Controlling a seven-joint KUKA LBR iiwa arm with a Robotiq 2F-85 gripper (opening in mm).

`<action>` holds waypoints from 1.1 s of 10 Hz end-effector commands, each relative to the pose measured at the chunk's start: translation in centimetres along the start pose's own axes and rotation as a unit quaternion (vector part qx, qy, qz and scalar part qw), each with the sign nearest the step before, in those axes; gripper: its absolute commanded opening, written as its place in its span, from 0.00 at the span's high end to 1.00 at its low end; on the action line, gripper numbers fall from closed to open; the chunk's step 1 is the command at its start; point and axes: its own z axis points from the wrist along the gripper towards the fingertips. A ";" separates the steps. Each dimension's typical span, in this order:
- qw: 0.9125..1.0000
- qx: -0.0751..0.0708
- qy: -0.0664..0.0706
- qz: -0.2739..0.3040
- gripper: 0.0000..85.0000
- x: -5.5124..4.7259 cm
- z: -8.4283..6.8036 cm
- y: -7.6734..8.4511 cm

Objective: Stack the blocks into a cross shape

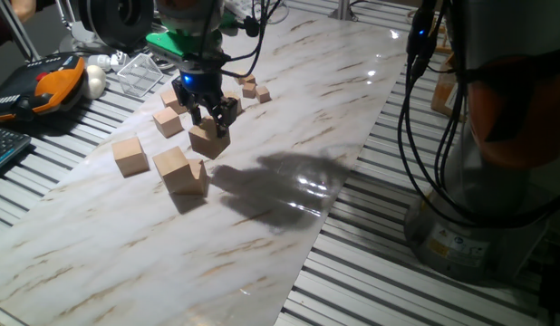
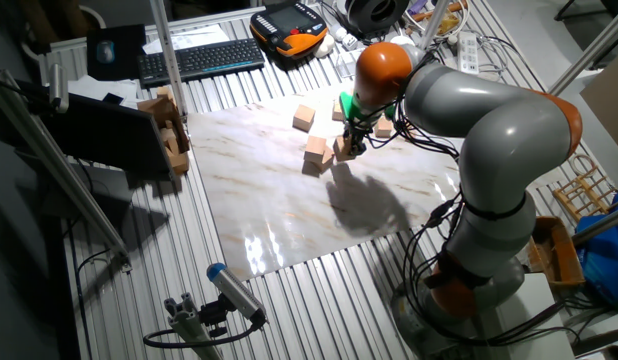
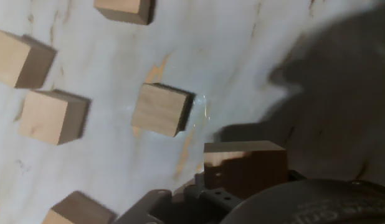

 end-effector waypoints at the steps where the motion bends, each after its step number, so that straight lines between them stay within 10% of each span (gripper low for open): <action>1: 0.984 -0.007 -0.011 0.179 1.00 0.1 0.1 0.0; 11: 0.983 -0.017 -0.002 0.180 1.00 1.0 1.2 0.3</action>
